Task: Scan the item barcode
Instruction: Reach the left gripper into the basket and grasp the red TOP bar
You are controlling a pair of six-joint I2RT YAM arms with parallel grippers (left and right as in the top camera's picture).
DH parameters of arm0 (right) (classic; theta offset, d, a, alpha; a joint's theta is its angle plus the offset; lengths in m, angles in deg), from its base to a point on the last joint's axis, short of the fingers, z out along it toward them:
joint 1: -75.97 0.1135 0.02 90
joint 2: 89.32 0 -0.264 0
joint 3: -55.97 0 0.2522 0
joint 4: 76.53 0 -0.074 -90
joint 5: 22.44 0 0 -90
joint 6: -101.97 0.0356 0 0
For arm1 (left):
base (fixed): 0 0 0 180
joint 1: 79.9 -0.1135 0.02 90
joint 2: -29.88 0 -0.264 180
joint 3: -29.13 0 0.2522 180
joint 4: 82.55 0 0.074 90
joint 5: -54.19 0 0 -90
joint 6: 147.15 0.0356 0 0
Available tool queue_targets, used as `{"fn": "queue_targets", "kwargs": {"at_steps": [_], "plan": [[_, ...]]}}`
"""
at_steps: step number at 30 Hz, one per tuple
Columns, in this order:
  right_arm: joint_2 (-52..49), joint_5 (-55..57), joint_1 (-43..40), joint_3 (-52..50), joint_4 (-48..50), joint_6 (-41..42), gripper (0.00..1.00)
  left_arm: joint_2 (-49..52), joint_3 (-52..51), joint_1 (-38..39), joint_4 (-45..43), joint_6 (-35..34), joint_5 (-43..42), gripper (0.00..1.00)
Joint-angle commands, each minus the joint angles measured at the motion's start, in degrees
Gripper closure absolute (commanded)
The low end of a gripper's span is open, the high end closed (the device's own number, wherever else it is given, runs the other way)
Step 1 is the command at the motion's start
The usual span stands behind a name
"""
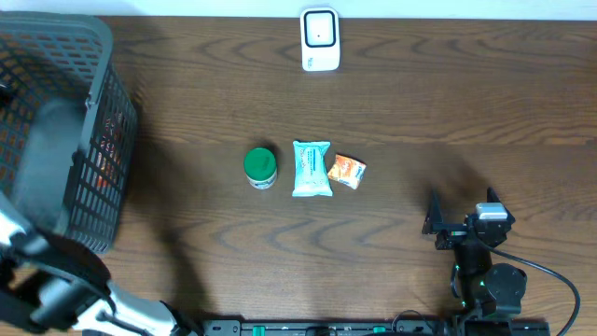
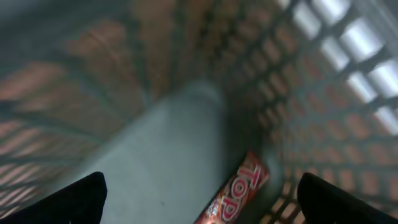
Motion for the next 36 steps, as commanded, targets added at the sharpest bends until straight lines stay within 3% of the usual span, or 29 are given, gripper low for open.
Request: {"fn": "queue_targets", "kwargs": {"at_steps": [1, 9, 28, 36], "plan": [[0.15, 0.04, 0.55, -0.07, -0.24, 0.42, 0.01, 2.75, 0.79, 3.89, 0.92, 13.57, -4.9, 0.02], [0.15, 0.04, 0.55, -0.07, -0.24, 0.42, 0.01, 7.02, 0.76, 12.9, 1.38, 28.61, 5.81, 0.02], [0.15, 0.04, 0.55, -0.07, -0.24, 0.39, 0.01, 17.7, 0.74, 14.32, 4.04, 31.19, 8.81, 0.02], [0.15, 0.04, 0.55, -0.07, -0.24, 0.42, 0.01, 19.87, -0.72, 14.32, 6.45, 29.86, 4.5, 0.02]]}}
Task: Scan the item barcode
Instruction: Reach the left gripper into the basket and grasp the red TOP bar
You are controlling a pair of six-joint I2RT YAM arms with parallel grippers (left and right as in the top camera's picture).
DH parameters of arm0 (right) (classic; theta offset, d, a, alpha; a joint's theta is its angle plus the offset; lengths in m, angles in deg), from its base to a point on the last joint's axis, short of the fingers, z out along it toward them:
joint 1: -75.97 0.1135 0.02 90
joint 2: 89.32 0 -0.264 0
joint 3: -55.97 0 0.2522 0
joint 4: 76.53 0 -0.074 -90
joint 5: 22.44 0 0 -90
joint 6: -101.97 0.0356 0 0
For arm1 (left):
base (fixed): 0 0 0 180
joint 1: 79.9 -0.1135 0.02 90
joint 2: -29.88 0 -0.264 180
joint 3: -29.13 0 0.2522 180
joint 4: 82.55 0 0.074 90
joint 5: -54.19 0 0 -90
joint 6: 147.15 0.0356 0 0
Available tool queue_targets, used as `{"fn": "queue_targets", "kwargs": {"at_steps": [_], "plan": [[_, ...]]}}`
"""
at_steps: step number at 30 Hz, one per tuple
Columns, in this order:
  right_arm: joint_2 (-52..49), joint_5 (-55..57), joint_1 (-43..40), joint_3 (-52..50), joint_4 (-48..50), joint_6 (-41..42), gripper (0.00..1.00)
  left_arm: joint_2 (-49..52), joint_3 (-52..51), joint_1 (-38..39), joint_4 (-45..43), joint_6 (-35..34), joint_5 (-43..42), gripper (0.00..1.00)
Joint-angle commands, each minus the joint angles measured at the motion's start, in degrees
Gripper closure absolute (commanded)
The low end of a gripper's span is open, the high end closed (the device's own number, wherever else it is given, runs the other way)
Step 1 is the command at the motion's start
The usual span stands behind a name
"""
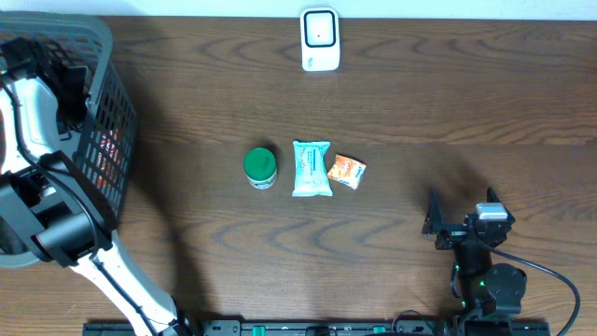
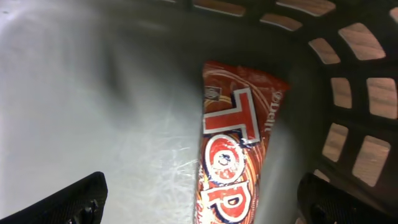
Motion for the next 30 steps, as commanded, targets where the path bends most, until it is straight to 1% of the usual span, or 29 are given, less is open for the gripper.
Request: {"fn": "queue_targets", "kwargs": {"at_steps": [1, 9, 13, 14, 15, 17, 18, 19, 20, 22, 23, 24, 27, 30], "plan": [[0.15, 0.04, 0.55, -0.07, -0.22, 0.42, 0.01, 1.4, -1.2, 0.07, 0.61, -0.59, -2.16, 0.02], [0.15, 0.04, 0.55, -0.07, -0.22, 0.42, 0.01, 2.03, -7.17, -0.09, 0.07, -0.59, -2.14, 0.02], [0.15, 0.04, 0.55, -0.07, -0.22, 0.42, 0.01, 2.89, -8.52, -0.11, -0.02, -1.01, -2.05, 0.02], [0.15, 0.04, 0.55, -0.07, -0.22, 0.42, 0.01, 2.95, -8.52, -0.17, -0.07, -1.77, -1.75, 0.08], [0.15, 0.04, 0.55, -0.07, -0.22, 0.42, 0.01, 2.95, -8.52, -0.22, -0.11, -2.12, -1.75, 0.19], [0.15, 0.04, 0.55, -0.07, -0.22, 0.42, 0.01, 2.95, -8.52, -0.26, -0.11, -2.12, -1.73, 0.43], [0.15, 0.04, 0.55, -0.07, -0.22, 0.42, 0.01, 2.93, -8.52, -0.26, -0.09, -2.12, -1.73, 0.59], [0.15, 0.04, 0.55, -0.07, -0.22, 0.42, 0.01, 2.93, -8.52, -0.28, -0.04, -2.21, -1.73, 0.66], [0.15, 0.04, 0.55, -0.07, -0.22, 0.42, 0.01, 2.91, -8.5, -0.37, -0.07, -2.99, -1.7, 0.68], [0.15, 0.04, 0.55, -0.07, -0.22, 0.42, 0.01, 2.51, -8.24, -0.66, -0.07, -4.13, -1.68, 0.87], [0.15, 0.04, 0.55, -0.07, -0.22, 0.42, 0.01, 2.25, -7.85, -0.81, -0.04, -4.63, -1.68, 0.91], [0.15, 0.04, 0.55, -0.07, -0.22, 0.42, 0.01, 1.79, -7.32, -1.03, 0.02, -5.2, -1.68, 0.92], [0.15, 0.04, 0.55, -0.07, -0.22, 0.42, 0.01, -0.48, -4.83, -1.73, 0.22, -7.54, -1.68, 0.93], [0.15, 0.04, 0.55, -0.07, -0.22, 0.42, 0.01, -4.9, -1.77, -2.56, 0.15, -10.91, -1.73, 0.93]]}}
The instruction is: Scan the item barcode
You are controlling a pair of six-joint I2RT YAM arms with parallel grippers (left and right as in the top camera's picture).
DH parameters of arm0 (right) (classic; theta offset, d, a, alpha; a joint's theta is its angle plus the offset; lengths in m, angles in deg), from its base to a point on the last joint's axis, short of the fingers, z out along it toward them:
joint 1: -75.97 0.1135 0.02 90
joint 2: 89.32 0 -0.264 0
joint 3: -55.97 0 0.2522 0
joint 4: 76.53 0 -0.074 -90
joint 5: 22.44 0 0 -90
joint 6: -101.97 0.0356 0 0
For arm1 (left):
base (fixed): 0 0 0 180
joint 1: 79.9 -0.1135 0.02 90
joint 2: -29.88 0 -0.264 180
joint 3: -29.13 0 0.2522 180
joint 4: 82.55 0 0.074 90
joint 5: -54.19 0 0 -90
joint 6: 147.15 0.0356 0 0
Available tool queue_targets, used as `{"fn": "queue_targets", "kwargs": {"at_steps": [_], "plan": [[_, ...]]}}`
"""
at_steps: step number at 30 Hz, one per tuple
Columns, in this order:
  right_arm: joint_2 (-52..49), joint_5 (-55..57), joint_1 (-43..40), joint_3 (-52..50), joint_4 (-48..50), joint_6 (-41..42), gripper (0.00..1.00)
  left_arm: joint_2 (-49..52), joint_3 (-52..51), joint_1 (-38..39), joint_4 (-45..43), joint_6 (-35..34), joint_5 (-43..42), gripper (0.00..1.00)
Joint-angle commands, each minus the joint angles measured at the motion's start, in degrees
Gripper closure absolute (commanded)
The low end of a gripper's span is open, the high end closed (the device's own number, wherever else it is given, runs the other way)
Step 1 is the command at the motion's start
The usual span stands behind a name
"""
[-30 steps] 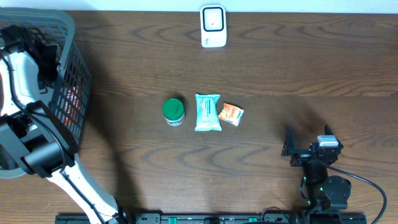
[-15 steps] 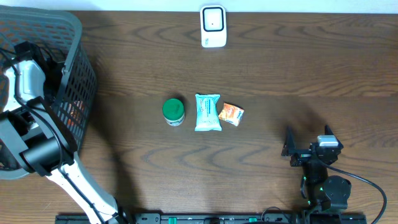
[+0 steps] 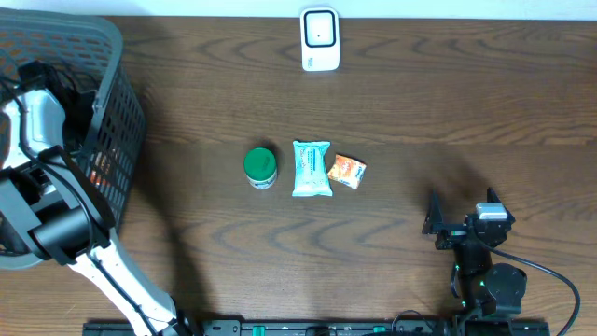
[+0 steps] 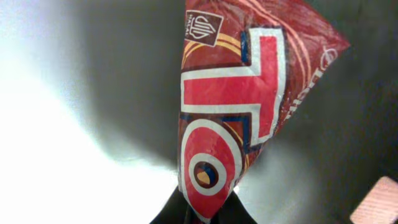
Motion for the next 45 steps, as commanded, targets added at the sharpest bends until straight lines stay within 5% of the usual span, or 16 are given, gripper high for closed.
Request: {"fn": "queue_targets", "kwargs": {"at_steps": [1, 8, 12, 15, 19, 24, 31, 40, 45], "plan": [[0.15, 0.04, 0.55, -0.07, -0.22, 0.42, 0.01, -7.56, 5.51, -1.57, 0.11, -5.62, -0.31, 0.93], [0.15, 0.04, 0.55, -0.07, -0.22, 0.42, 0.01, -24.92, 10.05, -1.75, -3.91, -18.91, -2.49, 0.93], [0.15, 0.04, 0.55, -0.07, -0.22, 0.42, 0.01, -35.47, 10.05, 0.44, -5.86, -28.06, -18.18, 0.93], [0.15, 0.04, 0.55, -0.07, -0.22, 0.42, 0.01, -40.57, 9.97, 6.8, -4.94, -28.48, -27.52, 0.93], [0.15, 0.04, 0.55, -0.07, -0.22, 0.42, 0.01, -42.18, 9.33, 21.64, 0.2, -25.73, -27.8, 0.93], [0.15, 0.04, 0.55, -0.07, -0.22, 0.42, 0.01, -38.71, 5.05, 41.62, 1.22, -22.21, -24.76, 0.93], [0.15, 0.04, 0.55, -0.07, -0.22, 0.42, 0.01, -26.25, 2.78, 59.82, 0.76, -22.23, -14.34, 0.93], [0.15, 0.04, 0.55, -0.07, -0.22, 0.42, 0.01, -9.79, 2.78, 69.77, -8.37, -22.49, -13.99, 0.93], [0.15, 0.04, 0.55, -0.07, -0.22, 0.42, 0.01, -2.93, 2.78, 72.19, -15.32, -31.71, -13.9, 0.93]]}}
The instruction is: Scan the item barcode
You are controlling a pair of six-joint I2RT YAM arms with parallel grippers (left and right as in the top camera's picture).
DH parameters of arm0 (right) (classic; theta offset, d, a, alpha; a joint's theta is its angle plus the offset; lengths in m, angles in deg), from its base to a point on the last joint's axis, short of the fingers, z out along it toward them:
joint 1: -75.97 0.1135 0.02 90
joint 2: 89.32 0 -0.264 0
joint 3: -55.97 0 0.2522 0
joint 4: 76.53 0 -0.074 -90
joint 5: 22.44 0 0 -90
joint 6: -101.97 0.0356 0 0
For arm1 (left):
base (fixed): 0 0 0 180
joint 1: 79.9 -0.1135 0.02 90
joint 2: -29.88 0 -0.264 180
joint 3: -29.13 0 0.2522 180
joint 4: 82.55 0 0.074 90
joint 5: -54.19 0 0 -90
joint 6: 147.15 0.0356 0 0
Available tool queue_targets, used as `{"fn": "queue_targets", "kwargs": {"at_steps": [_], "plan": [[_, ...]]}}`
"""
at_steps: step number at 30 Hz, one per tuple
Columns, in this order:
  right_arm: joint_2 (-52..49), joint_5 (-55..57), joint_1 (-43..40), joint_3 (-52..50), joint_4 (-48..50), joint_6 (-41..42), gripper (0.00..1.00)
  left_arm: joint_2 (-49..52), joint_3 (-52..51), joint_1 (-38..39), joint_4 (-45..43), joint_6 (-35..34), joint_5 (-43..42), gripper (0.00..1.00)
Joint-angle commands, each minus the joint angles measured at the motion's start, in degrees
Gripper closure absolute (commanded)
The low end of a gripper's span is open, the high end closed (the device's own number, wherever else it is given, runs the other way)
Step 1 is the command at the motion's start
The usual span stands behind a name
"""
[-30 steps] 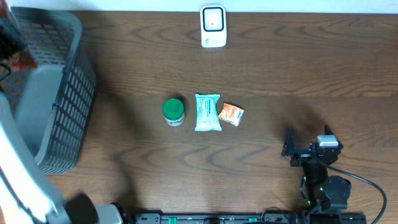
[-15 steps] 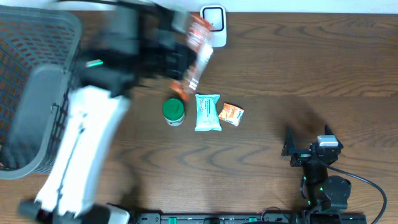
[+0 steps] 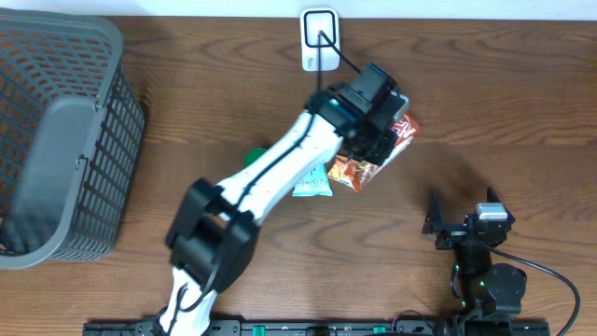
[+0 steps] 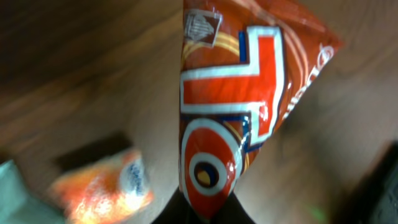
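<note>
My left gripper (image 3: 381, 140) is shut on the lower end of a red "TOP" snack wrapper (image 3: 403, 129), held above the middle of the table, a little right of the row of items. In the left wrist view the wrapper (image 4: 230, 112) rises from between the shut fingers (image 4: 208, 211) with its printed front facing the camera. The white scanner (image 3: 319, 39) stands at the table's far edge, apart from the wrapper. No barcode shows. My right gripper (image 3: 464, 217) rests open near the front right, holding nothing.
A grey mesh basket (image 3: 93, 56) fills the left end of the table. A green-lidded jar (image 3: 254, 154), a teal packet (image 3: 312, 185) and an orange packet (image 3: 353, 173) lie mid-table, partly under my left arm. The orange packet (image 4: 102, 193) shows blurred below the wrapper.
My left arm was inside the basket, shut on the red wrapper. Now it holds the wrapper over the table centre, near the orange packet. The right arm has not moved.
My left gripper was open in the basket above the red wrapper, then closer over it, still open. Then it was shut on the wrapper's end inside the basket. Now the wrapper is out of the basket and over mid-table.
</note>
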Motion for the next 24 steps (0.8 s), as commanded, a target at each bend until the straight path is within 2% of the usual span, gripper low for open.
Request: {"fn": "queue_targets", "kwargs": {"at_steps": [1, 6, 8, 10, 15, 19, 21, 23, 24], "plan": [[0.15, 0.04, 0.55, -0.07, -0.22, 0.42, 0.01, 3.91, 0.04, 1.2, -3.41, -9.75, 1.03, 0.93], [0.15, 0.04, 0.55, -0.07, -0.22, 0.42, 0.01, 8.9, 0.04, 1.57, -5.86, -31.98, 9.29, 0.92], [0.15, 0.04, 0.55, -0.07, -0.22, 0.42, 0.01, 9.86, 0.04, 1.57, -5.86, -38.12, 11.63, 0.92], [0.15, 0.04, 0.55, -0.07, -0.22, 0.42, 0.01, 10.16, 0.04, 1.57, -5.88, -41.48, 12.92, 0.93], [0.15, 0.04, 0.55, -0.07, -0.22, 0.42, 0.01, 10.14, 0.07, 1.57, -6.23, -42.01, 11.15, 0.93], [0.15, 0.04, 0.55, -0.07, -0.22, 0.42, 0.01, 10.14, 0.07, 1.57, -6.6, -41.46, 5.99, 0.93], [0.15, 0.04, 0.55, -0.07, -0.22, 0.42, 0.01, 10.14, 0.07, 1.33, -8.02, -41.38, -0.87, 0.92], [0.15, 0.04, 0.55, -0.07, -0.22, 0.42, 0.01, 10.14, 0.07, 0.61, -11.08, -39.41, -13.07, 0.92], [0.15, 0.04, 0.55, -0.07, -0.22, 0.42, 0.01, 10.14, 0.07, 0.2, -11.69, -39.26, -16.46, 0.92]]}}
